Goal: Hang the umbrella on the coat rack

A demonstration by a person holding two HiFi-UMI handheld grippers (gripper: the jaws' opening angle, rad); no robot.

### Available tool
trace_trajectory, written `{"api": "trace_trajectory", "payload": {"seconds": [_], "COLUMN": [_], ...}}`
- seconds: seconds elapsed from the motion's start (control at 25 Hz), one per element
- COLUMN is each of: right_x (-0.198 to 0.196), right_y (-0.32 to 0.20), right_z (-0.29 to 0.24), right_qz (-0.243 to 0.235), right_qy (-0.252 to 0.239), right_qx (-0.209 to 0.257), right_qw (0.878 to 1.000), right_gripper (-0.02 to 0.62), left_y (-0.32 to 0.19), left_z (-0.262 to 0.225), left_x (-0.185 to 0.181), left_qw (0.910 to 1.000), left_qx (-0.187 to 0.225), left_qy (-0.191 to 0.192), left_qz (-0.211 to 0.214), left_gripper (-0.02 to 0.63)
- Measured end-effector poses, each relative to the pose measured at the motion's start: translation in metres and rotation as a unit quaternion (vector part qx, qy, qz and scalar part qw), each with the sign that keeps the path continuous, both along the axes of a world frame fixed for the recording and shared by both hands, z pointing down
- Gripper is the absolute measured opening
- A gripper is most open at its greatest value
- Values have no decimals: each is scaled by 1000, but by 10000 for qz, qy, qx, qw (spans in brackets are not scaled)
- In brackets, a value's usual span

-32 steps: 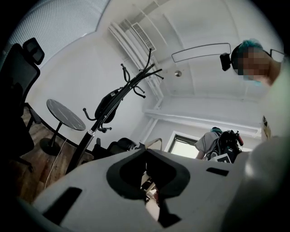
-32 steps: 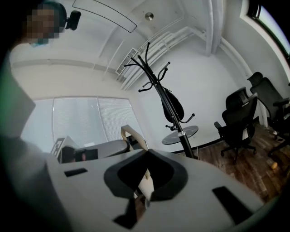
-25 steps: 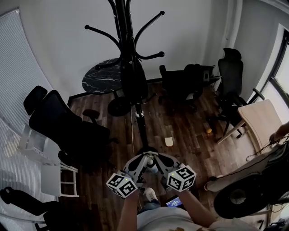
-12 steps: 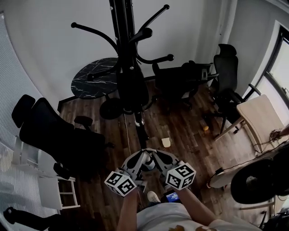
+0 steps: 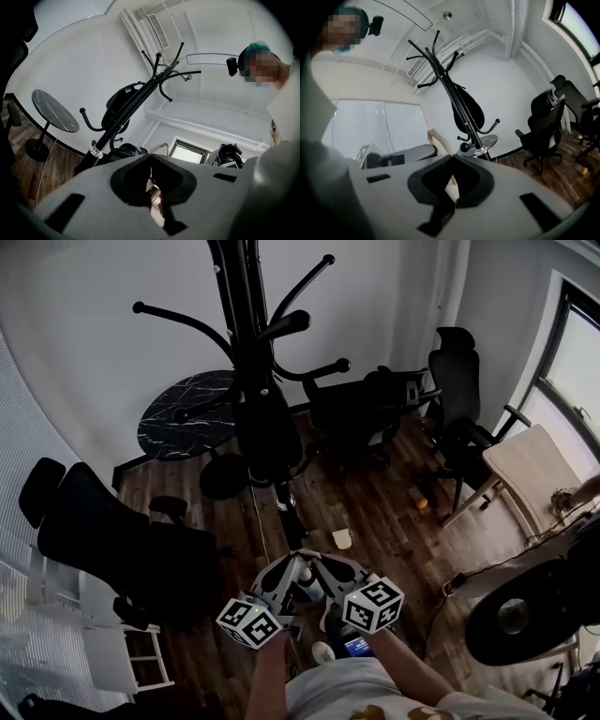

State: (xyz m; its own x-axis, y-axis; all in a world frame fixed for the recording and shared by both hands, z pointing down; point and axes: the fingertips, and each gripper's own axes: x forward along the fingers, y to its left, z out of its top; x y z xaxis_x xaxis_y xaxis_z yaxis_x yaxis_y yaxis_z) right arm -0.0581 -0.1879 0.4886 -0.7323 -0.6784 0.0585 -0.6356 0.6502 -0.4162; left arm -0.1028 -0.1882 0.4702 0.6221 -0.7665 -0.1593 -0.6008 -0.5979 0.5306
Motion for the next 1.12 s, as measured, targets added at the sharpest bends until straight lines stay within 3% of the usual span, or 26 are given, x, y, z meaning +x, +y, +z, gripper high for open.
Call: {"api": "trace_trajectory", "payload": {"seconds": [1.12], "right_x": [6], "right_y": [-34], "right_z": [8], "right_qz": [147], "right_qy": [-60], "right_qx": [-171], "right_qw": [9997], "right_gripper": [14], "left_y": [-28], "left_z": [9], "left_x": [6], "left_qw": [9997], "left_qx": [-97], "left_qy": [-154], "left_qz": [180], "left_gripper": [21]}}
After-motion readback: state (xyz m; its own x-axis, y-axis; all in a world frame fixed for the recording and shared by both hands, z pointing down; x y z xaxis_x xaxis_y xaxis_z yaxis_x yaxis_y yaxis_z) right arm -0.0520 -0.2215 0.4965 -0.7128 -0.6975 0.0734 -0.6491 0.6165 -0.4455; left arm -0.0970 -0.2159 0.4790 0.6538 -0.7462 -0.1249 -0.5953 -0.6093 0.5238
